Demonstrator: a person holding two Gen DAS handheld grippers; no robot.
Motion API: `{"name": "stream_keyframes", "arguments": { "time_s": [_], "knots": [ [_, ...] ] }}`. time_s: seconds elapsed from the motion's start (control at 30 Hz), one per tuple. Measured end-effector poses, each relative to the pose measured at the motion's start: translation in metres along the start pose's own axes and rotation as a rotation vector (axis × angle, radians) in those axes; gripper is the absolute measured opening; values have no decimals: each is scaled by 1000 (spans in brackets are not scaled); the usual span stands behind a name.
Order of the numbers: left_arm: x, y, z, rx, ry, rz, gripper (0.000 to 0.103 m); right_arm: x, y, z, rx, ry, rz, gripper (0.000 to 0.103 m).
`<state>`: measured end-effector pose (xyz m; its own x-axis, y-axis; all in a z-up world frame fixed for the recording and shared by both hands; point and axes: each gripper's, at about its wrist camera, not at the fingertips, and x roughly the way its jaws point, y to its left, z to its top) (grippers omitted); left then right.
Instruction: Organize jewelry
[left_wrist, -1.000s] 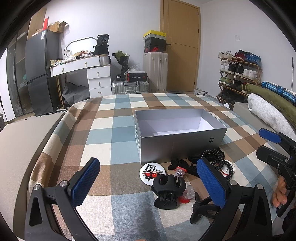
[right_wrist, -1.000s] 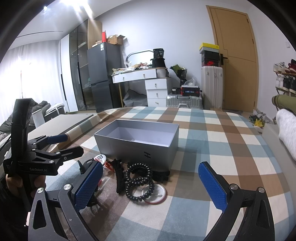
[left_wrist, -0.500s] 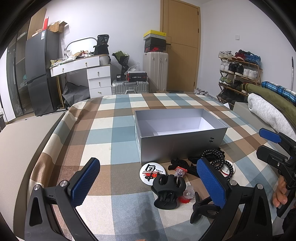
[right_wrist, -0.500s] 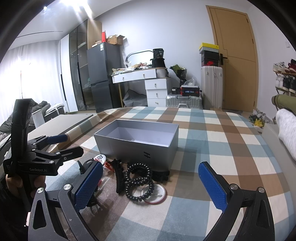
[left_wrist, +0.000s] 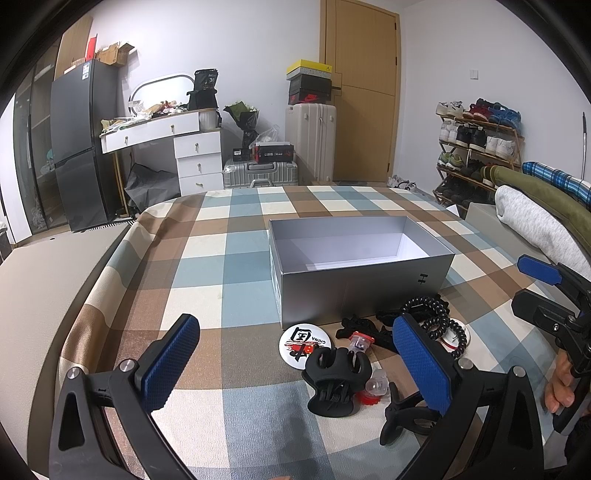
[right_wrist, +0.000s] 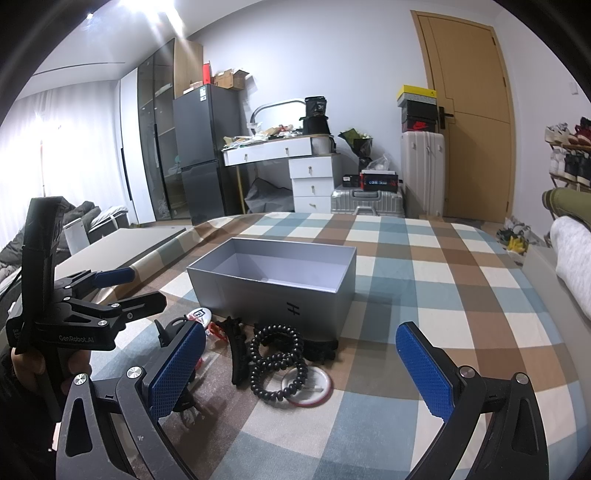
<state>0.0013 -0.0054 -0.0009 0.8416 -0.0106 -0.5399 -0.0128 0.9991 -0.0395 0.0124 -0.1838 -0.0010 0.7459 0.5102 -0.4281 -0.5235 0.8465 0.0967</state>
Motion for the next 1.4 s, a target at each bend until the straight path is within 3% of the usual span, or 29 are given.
{"name": "stream_keyframes", "arguments": {
  "time_s": [0.2, 0.5, 0.57, 0.63, 0.97, 1.03, 1.13, 1.4],
  "knots": [
    [3, 5, -2, -19, 11, 22, 102, 8, -6, 0, 20, 45, -15, 103],
    [9, 14, -2, -59, 75, 15, 102, 48, -24, -10, 111, 281, -45, 101],
    [10, 15, -2, -63, 89, 21, 102, 50, -22, -11, 108, 296, -39, 93],
    [12, 16, -3, -65, 102, 24, 102, 54, -22, -10, 122, 316, -11, 73],
    [12, 11, -5, -36, 118, 15, 102, 81, -14, -3, 157, 397, 51, 29],
    [12, 11, -5, -33, 120, 15, 102, 84, -13, -2, 152, 401, 49, 13],
    [13, 10, -5, -32, 126, 10, 102, 81, -11, -1, 132, 389, 33, 8],
    [5, 0, -10, -5, 138, -26, 102, 41, -15, 6, 128, 240, 59, 8]
  ]
}}
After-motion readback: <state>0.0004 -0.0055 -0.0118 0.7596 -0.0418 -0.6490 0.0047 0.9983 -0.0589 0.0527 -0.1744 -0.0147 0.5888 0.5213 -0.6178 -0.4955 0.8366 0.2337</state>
